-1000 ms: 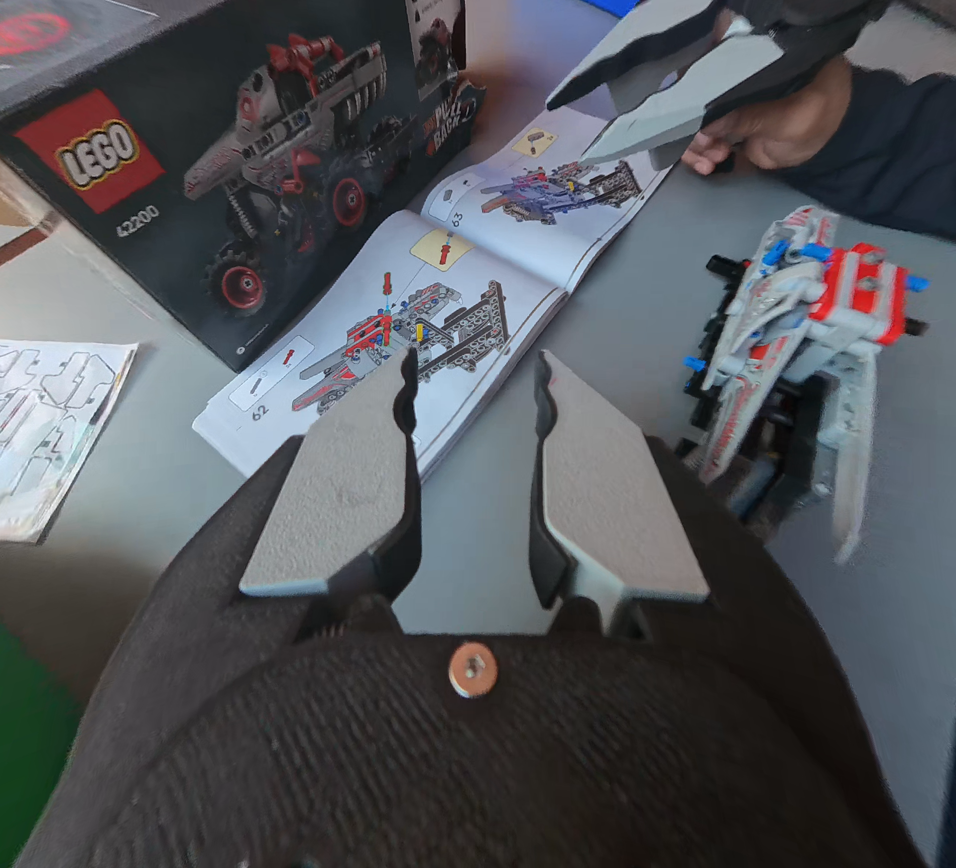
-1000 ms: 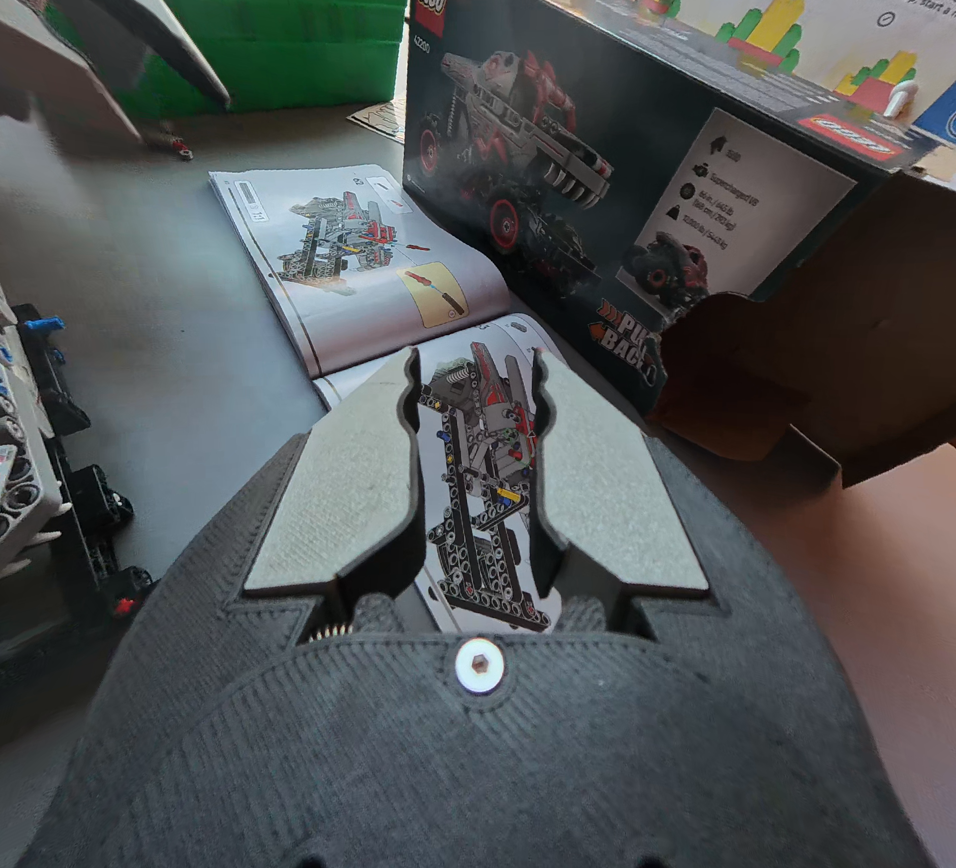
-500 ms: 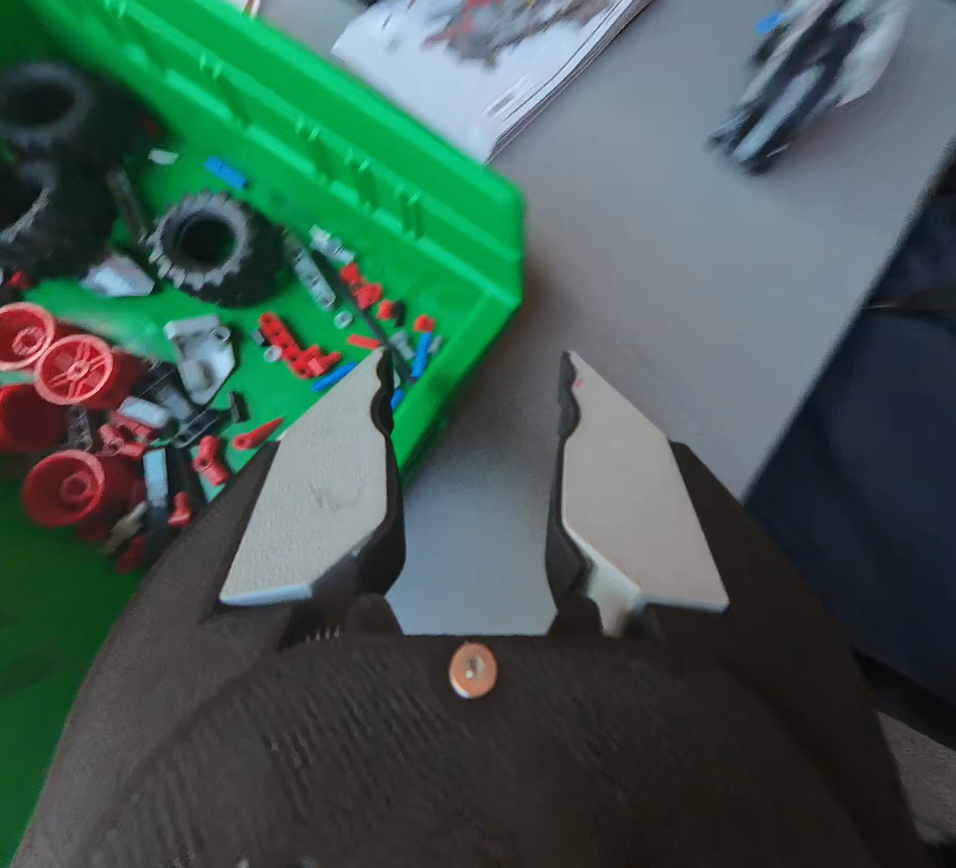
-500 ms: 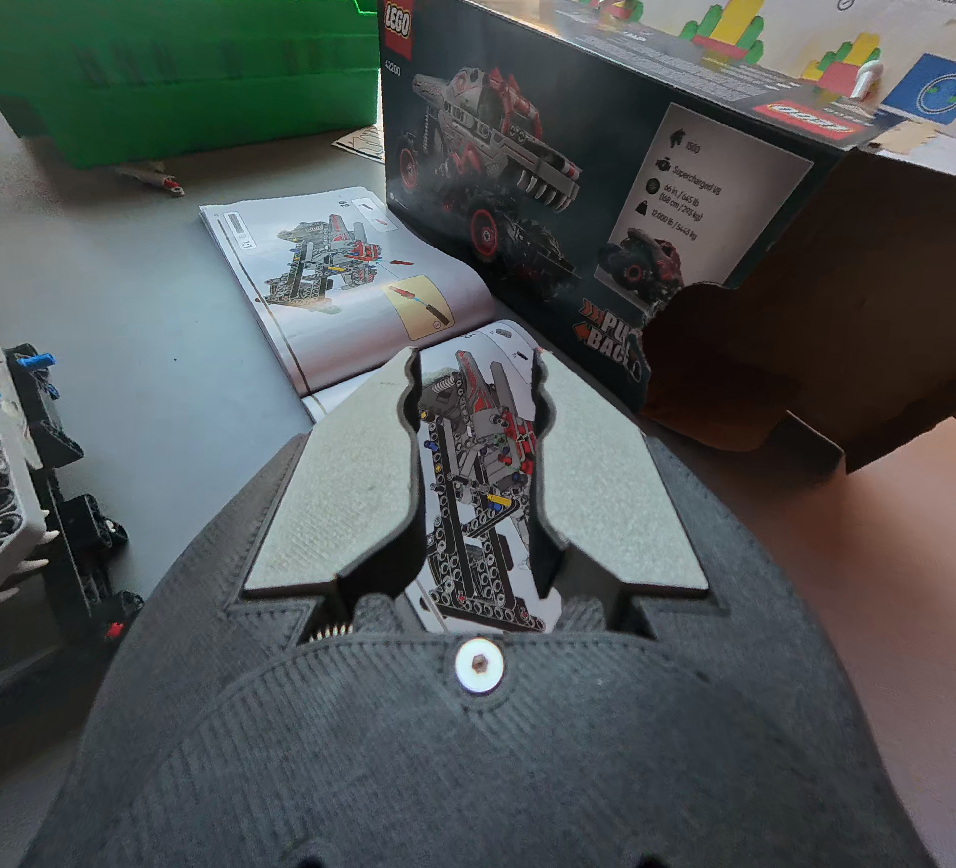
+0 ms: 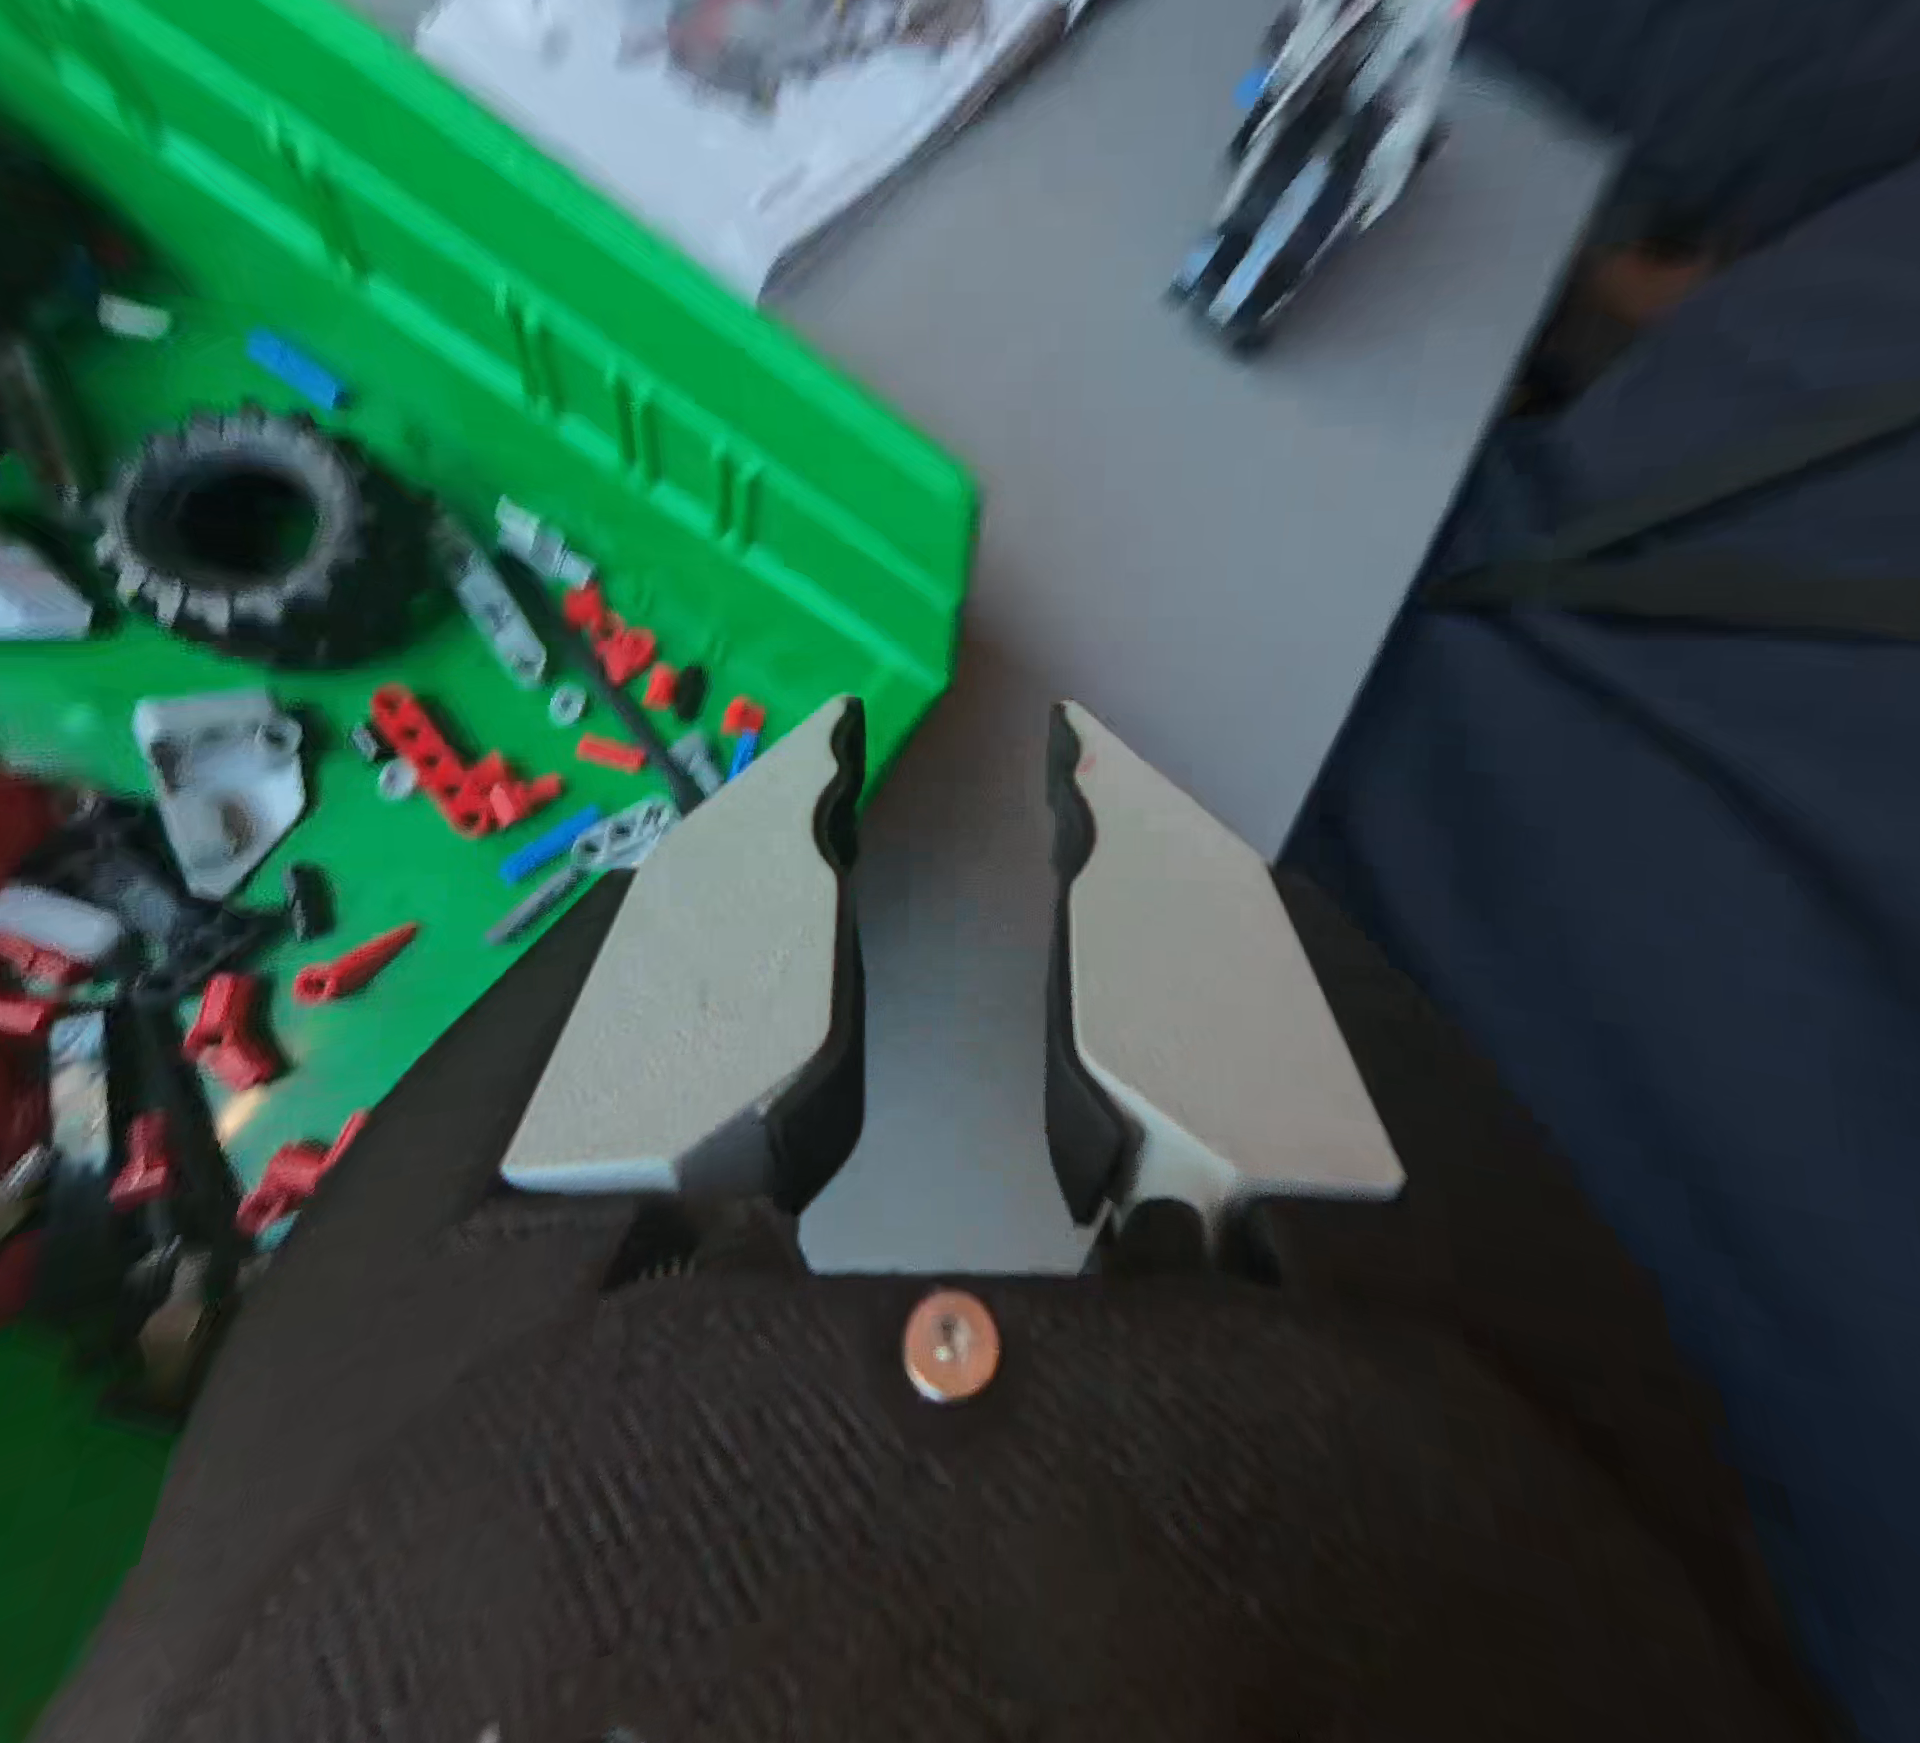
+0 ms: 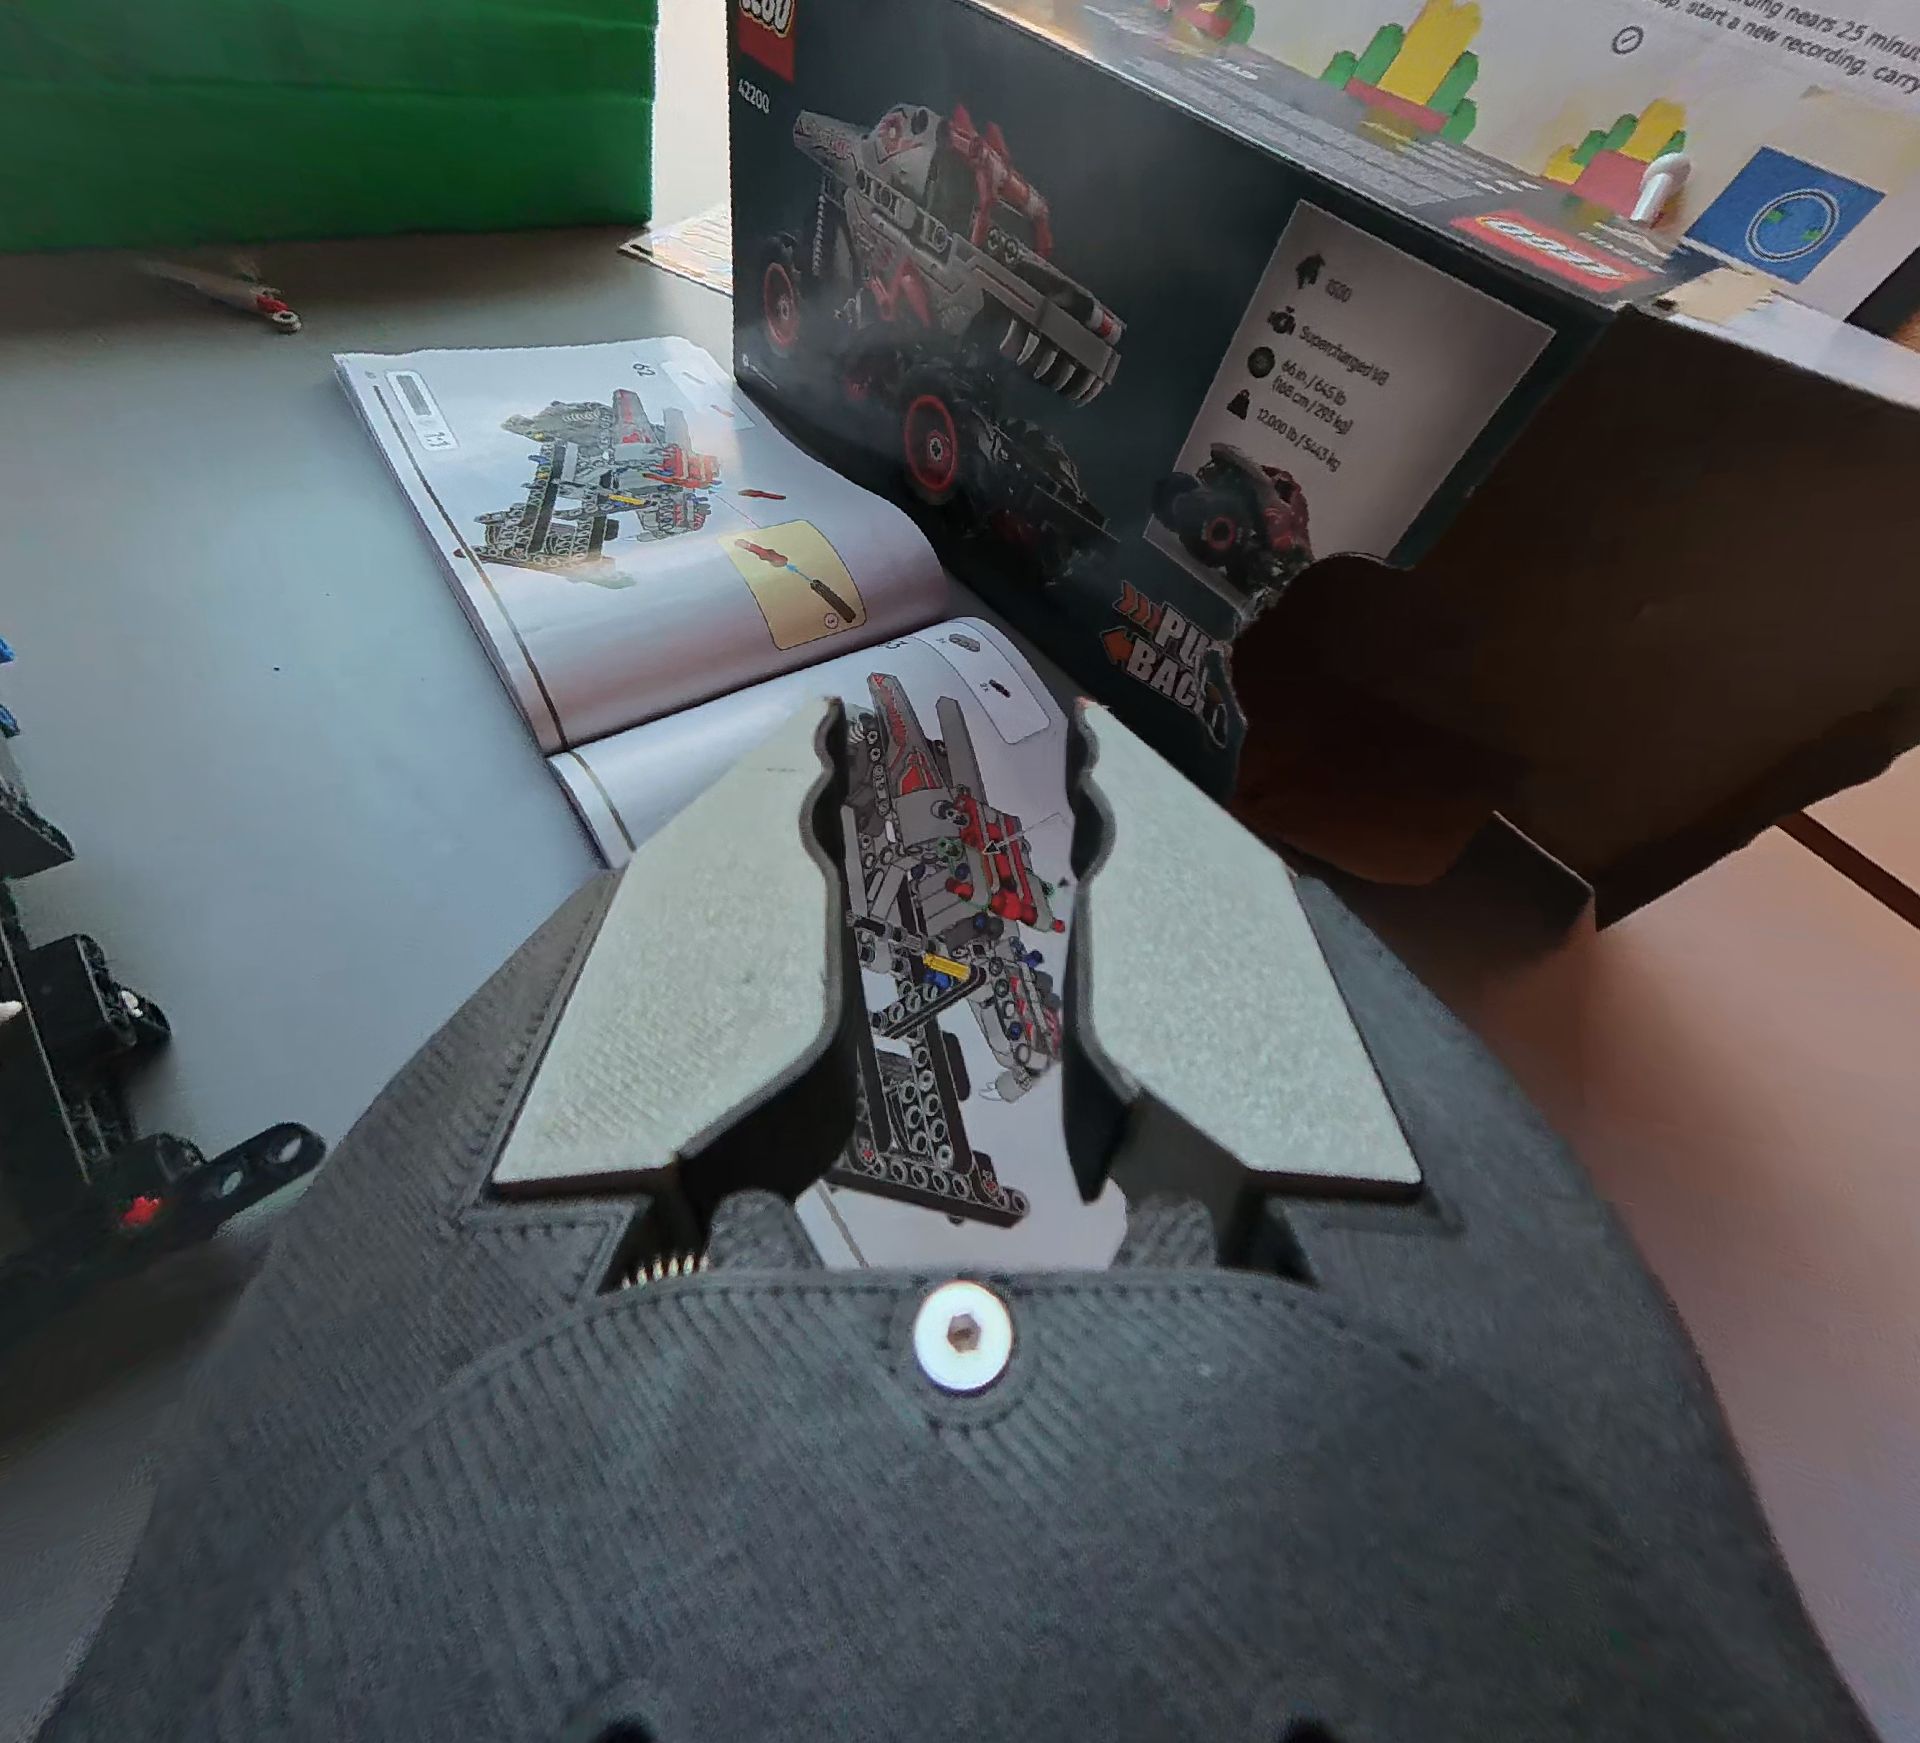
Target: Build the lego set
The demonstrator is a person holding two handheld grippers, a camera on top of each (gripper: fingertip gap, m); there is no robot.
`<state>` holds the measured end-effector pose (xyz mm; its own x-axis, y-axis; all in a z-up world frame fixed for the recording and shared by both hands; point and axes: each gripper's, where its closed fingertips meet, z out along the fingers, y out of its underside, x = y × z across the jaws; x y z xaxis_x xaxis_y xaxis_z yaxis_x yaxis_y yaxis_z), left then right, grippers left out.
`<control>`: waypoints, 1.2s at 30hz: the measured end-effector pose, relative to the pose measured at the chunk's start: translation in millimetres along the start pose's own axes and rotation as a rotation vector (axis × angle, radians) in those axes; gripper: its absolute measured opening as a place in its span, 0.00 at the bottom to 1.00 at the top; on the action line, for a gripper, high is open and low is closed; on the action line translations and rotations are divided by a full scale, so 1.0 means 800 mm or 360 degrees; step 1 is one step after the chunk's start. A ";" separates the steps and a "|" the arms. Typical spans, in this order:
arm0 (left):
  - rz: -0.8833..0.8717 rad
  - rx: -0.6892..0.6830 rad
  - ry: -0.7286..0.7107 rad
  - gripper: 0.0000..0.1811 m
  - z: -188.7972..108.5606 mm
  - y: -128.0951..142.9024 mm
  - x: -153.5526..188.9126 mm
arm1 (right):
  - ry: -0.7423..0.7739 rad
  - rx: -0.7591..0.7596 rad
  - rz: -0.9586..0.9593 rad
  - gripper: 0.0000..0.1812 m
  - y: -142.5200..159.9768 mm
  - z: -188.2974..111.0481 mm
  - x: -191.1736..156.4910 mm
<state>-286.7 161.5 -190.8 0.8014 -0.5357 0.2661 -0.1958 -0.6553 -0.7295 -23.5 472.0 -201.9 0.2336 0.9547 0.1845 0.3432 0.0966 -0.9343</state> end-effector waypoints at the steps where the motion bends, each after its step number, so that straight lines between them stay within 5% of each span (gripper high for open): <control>1: 0.0005 0.0137 0.0041 0.18 -0.009 -0.018 0.008 | 0.0011 -0.0004 -0.0015 0.21 0.001 -0.001 0.002; 4: 0.0022 0.0389 -0.0135 0.19 -0.045 -0.045 -0.007 | 0.0037 0.0014 0.0004 0.21 0.001 -0.005 0.008; 9: -0.0043 0.0465 -0.0529 0.19 -0.088 -0.037 -0.071 | 0.0014 0.0098 0.0077 0.20 -0.007 -0.007 0.013; 23: -0.0013 0.0577 -0.0601 0.17 -0.113 -0.019 -0.102 | 0.0061 0.0130 0.0118 0.18 -0.012 0.000 0.024; 31: -0.0138 0.0379 -0.0871 0.17 -0.154 0.014 -0.135 | 0.0075 0.0118 0.0092 0.17 -0.012 0.001 0.023; 36: -0.0140 0.0319 -0.0865 0.17 -0.146 0.015 -0.134 | 0.0044 0.0090 0.0048 0.17 -0.010 0.004 0.017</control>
<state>-441.1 148.7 -154.9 0.9950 -0.0993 0.0083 -0.0472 -0.5431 -0.8384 -25.7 485.4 -193.0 0.2685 0.9493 0.1634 0.2836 0.0842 -0.9552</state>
